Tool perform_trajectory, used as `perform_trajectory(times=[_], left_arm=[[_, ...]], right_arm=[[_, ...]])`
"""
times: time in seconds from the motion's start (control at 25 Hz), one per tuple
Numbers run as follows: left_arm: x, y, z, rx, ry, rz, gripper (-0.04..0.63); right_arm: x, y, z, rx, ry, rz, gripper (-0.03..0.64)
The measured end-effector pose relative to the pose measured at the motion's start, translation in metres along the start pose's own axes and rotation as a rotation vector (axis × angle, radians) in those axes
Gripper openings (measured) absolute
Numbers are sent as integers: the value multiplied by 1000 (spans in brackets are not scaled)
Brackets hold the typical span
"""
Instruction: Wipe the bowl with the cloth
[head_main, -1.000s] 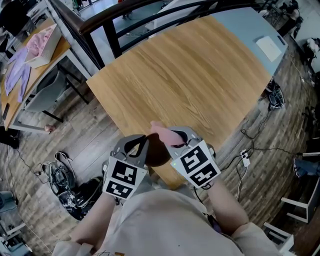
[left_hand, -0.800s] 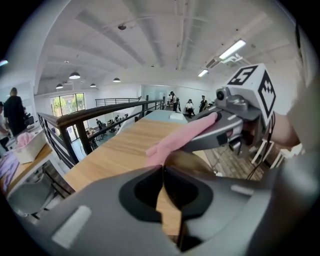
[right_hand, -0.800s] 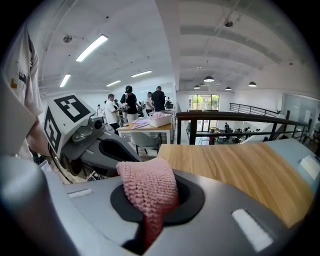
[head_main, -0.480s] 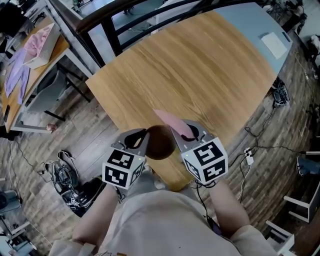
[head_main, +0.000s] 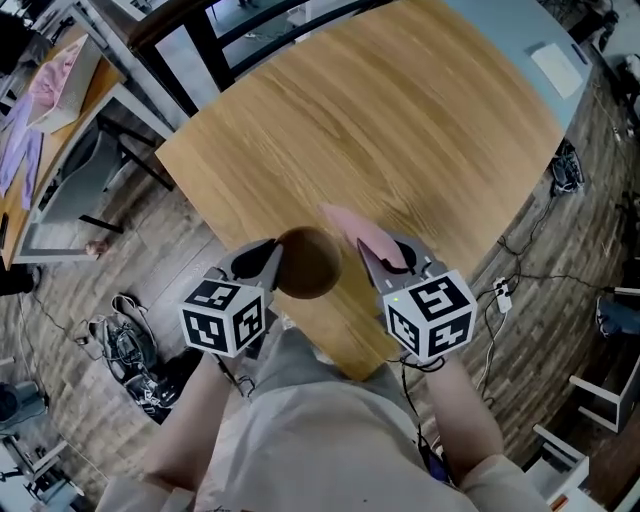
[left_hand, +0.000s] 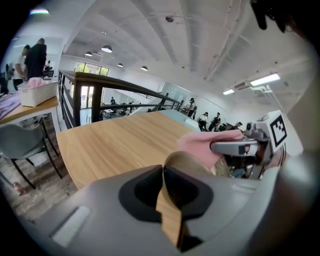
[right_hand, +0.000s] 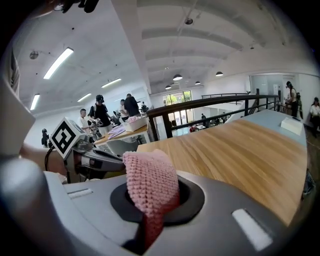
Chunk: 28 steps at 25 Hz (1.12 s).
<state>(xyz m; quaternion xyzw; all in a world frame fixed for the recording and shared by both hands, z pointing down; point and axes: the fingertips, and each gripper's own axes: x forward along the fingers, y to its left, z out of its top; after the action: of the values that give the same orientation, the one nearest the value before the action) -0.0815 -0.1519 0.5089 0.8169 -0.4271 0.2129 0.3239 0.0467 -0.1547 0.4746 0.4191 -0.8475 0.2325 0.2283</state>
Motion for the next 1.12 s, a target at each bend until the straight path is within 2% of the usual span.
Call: perform_trajectory(times=[0.32,0.64,1.12], left_arm=[[29,25,-28,-66,9,-5,18],[58,54,-47,-119,21,8,21],[95,70,-56,-126,42,29,25]], right_arm=[[24,-2,-39,36,18,-9,17],[50,3,-62,23,47,4,17],[67,-8,-88,17,122,2,17]])
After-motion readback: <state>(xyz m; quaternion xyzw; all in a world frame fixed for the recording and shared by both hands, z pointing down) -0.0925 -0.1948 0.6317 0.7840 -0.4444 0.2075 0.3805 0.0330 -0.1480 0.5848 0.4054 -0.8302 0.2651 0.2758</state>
